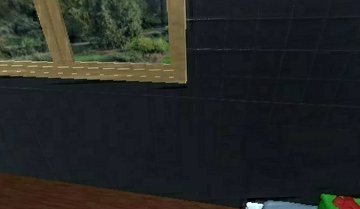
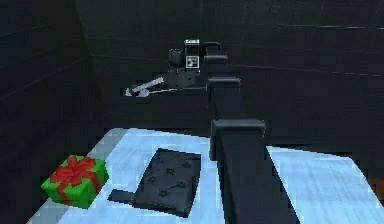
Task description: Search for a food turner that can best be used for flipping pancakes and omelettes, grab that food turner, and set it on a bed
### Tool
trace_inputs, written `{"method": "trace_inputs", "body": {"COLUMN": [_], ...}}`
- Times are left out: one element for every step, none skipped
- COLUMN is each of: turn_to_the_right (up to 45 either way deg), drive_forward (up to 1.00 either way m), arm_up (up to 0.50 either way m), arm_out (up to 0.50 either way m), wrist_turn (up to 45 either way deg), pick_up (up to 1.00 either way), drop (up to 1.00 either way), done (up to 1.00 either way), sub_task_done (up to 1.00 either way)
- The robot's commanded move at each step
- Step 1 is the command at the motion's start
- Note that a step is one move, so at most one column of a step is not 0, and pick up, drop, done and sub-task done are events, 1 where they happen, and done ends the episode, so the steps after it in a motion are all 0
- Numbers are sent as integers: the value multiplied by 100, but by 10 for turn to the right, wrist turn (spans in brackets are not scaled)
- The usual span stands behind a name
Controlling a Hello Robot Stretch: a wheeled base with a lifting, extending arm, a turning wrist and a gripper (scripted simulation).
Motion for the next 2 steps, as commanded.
{"method": "trace_inputs", "body": {"turn_to_the_right": [0,0], "drive_forward": [0,0], "arm_up": [0,0], "arm_out": [0,0], "wrist_turn": [450,30], "pick_up": [0,0], "drop": [0,0], "done": [0,0], "sub_task_done": [0,0]}}
